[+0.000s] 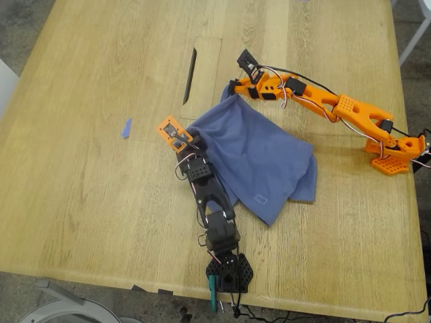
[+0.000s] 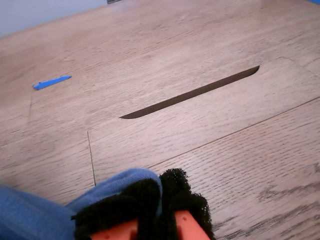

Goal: Fold a T-shirt

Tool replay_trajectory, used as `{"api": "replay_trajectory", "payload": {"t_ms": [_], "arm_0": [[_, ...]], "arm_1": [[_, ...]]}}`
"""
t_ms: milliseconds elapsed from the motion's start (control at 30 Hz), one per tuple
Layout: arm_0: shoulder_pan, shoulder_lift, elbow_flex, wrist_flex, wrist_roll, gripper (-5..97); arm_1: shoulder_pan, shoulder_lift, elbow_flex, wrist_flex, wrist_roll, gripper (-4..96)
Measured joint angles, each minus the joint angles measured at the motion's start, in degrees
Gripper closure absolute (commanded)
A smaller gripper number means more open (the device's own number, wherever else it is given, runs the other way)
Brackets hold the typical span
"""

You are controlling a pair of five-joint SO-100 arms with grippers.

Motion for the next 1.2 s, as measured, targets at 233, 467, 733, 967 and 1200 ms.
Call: {"api": "replay_trajectory", "payload": {"t_ms": [233, 467, 733, 967, 1200], "arm_0": [[-0.18, -9.84, -8.26, -3.52, 0.0, 92], [-0.44, -16.17, -12.92, -8.79, 0.0, 92], [-0.88, -21.71, -13.71, -16.26, 0.0, 92], [-0.88, -27.42, -17.49, -21.8, 0.09, 92], [-0.88, -34.19, -26.37, -20.57, 0.09, 92]], "arm_1": [[2.29, -2.9, 0.0, -7.91, 0.53, 91.3], [3.34, -5.36, 0.0, -14.15, 0.88, 91.3], [3.6, -8.79, 0.0, -18.81, 1.58, 91.2], [4.66, -10.02, 0.0, -21.97, 2.11, 91.2], [5.27, -10.02, 0.0, -21.88, 2.11, 91.2]]}}
